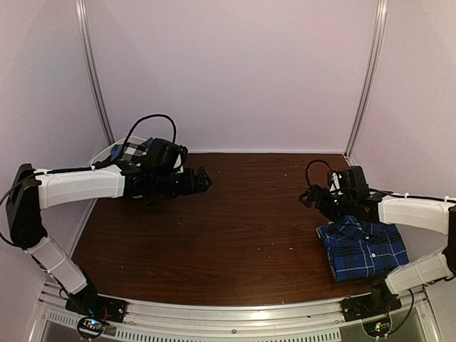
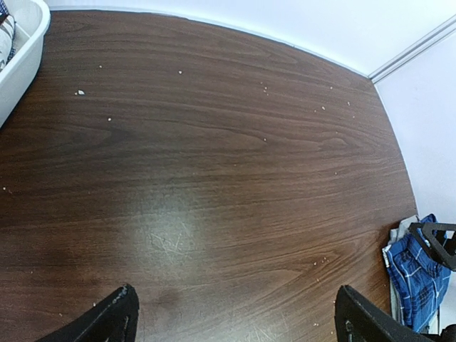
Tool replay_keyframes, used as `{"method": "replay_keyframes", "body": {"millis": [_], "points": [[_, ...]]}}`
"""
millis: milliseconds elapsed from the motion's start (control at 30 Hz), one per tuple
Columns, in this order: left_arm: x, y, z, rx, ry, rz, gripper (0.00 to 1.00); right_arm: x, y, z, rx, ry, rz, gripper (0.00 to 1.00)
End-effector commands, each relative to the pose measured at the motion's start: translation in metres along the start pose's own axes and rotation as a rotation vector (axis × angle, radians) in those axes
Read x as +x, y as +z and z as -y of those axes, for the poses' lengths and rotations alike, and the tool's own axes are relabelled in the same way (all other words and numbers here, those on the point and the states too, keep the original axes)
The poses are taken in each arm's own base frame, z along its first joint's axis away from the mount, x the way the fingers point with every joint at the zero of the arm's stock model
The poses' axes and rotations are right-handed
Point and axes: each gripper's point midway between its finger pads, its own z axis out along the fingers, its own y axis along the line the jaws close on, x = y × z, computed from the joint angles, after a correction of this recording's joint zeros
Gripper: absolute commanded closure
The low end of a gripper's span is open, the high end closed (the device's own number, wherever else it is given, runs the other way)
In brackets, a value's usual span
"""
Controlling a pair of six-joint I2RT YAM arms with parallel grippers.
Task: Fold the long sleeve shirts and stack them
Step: Reset both arms
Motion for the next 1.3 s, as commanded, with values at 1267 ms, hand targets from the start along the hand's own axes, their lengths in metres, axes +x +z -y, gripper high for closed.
{"method": "replay_keyframes", "body": {"millis": [1267], "points": [[-0.089, -0.109, 0.027, 0.052, 0.192, 0.377, 0.02, -0.112, -0.126, -0.204, -0.308, -0.32, 0.472, 0.0]]}}
